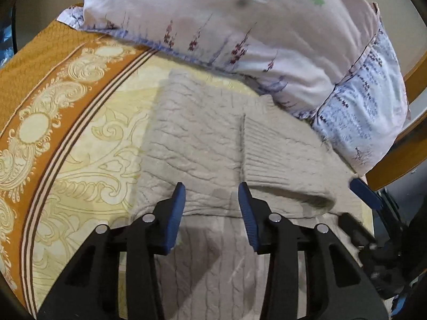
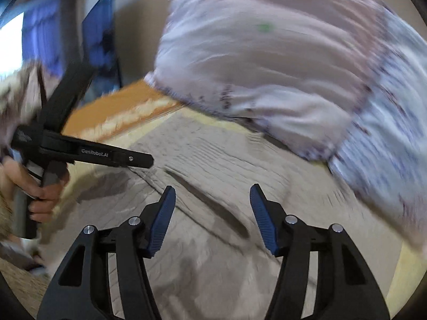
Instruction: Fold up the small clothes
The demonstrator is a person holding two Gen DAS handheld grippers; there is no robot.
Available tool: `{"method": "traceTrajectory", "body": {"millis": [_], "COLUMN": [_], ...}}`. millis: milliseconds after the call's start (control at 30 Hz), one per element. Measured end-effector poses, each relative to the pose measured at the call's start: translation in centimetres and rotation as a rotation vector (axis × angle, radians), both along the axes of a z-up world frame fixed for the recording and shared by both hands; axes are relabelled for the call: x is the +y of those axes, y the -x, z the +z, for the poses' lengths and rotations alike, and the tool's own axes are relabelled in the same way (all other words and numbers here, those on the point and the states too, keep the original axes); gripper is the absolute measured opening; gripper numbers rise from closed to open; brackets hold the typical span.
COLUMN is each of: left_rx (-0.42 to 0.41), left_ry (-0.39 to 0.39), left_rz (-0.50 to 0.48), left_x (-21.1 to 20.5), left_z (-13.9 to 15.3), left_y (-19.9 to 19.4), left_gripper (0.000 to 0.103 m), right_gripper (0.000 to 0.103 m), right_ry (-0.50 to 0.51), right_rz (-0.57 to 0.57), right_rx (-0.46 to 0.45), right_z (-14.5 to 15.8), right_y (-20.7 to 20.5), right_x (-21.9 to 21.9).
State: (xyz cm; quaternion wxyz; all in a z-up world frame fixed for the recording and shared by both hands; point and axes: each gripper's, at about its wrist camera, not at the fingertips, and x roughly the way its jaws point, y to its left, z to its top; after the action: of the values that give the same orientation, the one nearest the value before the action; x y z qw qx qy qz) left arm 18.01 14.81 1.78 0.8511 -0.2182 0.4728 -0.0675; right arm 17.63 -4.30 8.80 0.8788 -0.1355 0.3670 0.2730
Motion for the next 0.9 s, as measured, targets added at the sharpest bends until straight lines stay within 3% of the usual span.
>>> {"method": "traceTrajectory", "body": {"millis": [233,267,367,500,633,733,833,867,900], "left_rx": [0.002,0.002,0.001,-0.004,-0.010,-0.017,-0.024,-0.025,-0.025], "left_ry": [0.015,0.018,0.028,0.026,0.024,0.013,-0.001,-0.006,-0.008], "left_rz": [-0.005,-0.007,-0.005,-0.005,-0.006,-0.012,-0.018,-0.019,-0.020], "left_x": [-0.2,-0.1,0.1,0.0,-0.2,-0.5,-0.8,-0.8,-0.9], "left_z": [0.1,0.1,0.1,0.1,0.2,0.3,0.3,0.4,0.4], "left_y": [-0.8,-0.8,-0.6,-0.6,-0.5,-0.4,-0.3,-0.3,-0.3], "left_gripper": [0.039,0.039,0.039,0.040,0.044,0.048,0.051,0.052,0.052], "right_gripper": [0.058,0.053,0.013,0.008,0.008,0.008,0.008,0.013,0.024], "right_ry": [0.194,0.216,0.213,0.056,-0.195,-0.447,-0.604,-0.664,-0.719], "right_rz": [0.053,0.048,-0.005,-0.112,-0.358,-0.596,-0.681,-0.694,-0.707], "right_rx": [-0.020,-0.032,-0.038,-0.026,-0.020,0.105,0.277,0.341,0.389], "right_z": [-3.7,-4.1,-4.5,-2.8,0.2,-0.3,-3.3,-4.3,-5.1], "right_y": [-1.4,-1.5,-2.5,-3.2,-2.0,-0.2,0.7,0.9,1.1], "right_x": [4.3,4.5,4.3,1.3,-5.9,-14.1,-19.0,-20.2,-21.3]}}
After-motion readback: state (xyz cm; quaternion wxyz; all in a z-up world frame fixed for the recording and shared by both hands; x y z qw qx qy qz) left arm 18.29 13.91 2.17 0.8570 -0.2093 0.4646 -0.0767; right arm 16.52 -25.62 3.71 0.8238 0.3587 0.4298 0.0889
